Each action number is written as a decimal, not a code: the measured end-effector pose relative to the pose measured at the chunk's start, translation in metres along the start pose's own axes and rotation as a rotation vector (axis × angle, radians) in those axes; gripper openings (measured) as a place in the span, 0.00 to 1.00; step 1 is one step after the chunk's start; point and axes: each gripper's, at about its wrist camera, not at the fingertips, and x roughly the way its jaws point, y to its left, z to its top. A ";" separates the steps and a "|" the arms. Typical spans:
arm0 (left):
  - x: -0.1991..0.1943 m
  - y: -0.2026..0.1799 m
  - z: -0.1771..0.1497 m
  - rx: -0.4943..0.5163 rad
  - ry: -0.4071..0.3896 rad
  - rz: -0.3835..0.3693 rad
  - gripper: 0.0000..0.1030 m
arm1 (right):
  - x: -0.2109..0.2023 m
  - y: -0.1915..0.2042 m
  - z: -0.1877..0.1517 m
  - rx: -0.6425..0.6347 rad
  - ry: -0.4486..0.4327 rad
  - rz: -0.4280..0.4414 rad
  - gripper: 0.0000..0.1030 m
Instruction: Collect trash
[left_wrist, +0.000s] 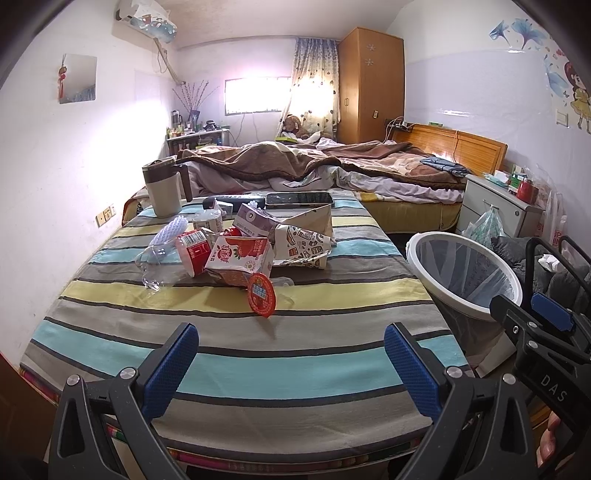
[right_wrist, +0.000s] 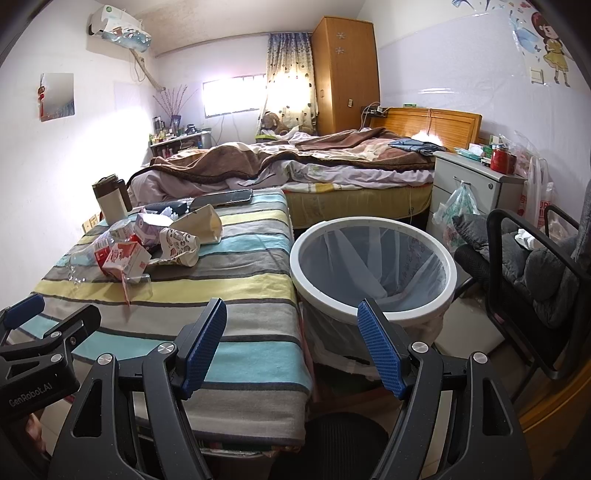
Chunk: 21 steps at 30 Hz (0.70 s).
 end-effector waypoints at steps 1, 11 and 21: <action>0.000 0.000 0.000 -0.001 0.000 0.000 0.99 | 0.000 0.000 0.000 -0.001 0.000 0.000 0.72; -0.002 0.001 0.001 -0.003 0.000 0.001 0.99 | 0.000 0.000 0.000 -0.001 -0.001 0.000 0.72; 0.000 0.001 0.000 -0.002 -0.001 0.001 0.99 | -0.001 0.000 0.000 -0.001 -0.001 -0.002 0.72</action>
